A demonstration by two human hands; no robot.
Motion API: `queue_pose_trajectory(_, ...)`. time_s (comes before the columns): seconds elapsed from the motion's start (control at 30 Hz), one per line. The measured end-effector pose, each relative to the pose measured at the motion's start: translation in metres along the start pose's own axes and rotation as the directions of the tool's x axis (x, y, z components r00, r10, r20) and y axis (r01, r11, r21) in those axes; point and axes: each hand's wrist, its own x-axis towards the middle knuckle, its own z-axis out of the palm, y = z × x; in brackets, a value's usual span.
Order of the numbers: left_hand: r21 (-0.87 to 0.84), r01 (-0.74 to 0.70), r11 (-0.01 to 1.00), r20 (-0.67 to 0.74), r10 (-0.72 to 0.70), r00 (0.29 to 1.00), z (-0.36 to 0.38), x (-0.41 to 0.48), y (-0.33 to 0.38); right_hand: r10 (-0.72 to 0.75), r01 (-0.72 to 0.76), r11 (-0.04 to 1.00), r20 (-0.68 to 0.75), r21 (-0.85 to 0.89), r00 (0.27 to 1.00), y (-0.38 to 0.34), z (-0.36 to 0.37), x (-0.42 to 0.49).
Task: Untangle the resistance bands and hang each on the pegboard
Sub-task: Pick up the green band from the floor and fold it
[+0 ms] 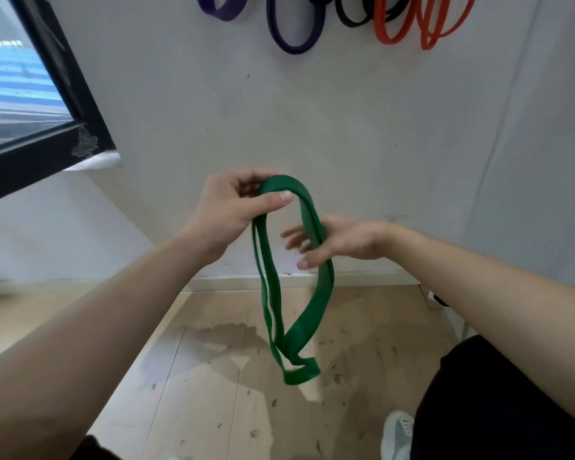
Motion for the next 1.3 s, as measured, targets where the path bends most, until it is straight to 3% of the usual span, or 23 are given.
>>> queue_pose_trajectory(0.1, 0.045, -0.022, 0.999, 0.030, 0.021, 0.999, -0.003, -0.002, 0.000, -0.209, 0.245, 0.951, -0.194, 0.189, 0.959, -0.028, 0.002, -0.007)
queue_pose_trajectory(0.23, 0.079, -0.054, 0.995, 0.060, 0.050, 0.997, -0.008, -0.005, 0.004, -0.342, 0.416, 0.893, -0.343, 0.170, 0.875, -0.049, 0.006, -0.013)
queue_pose_trajectory(0.5, 0.347, -0.040, 0.937, 0.156, -0.016, 0.988, -0.021, -0.013, -0.007, -0.360, 0.348, 0.932, -0.368, -0.101, 0.857, -0.059, 0.004, -0.020)
queue_pose_trajectory(0.7, 0.422, 0.066, 0.904, 0.178, -0.154, 0.972, -0.022, -0.017, -0.036, -0.350, 0.351, 0.932, -0.473, -0.089, 0.808, -0.056, -0.005, -0.025)
queue_pose_trajectory(0.8, 0.349, 0.099, 0.932, 0.139, -0.156, 0.978, -0.021, -0.015, -0.037, -0.335, 0.360, 0.932, -0.492, -0.047, 0.804, -0.049, -0.014, -0.030)
queue_pose_trajectory(1.03, 0.068, 0.063, 0.996, 0.025, -0.065, 0.998, -0.010, -0.011, -0.020, -0.240, 0.237, 0.970, -0.341, -0.050, 0.909, -0.035, -0.020, -0.036)
queue_pose_trajectory(1.3, 0.116, -0.016, 0.993, -0.016, 0.018, 1.000, 0.012, -0.006, -0.011, -0.345, 0.296, 0.938, -0.374, -0.181, 0.861, -0.039, -0.009, -0.032)
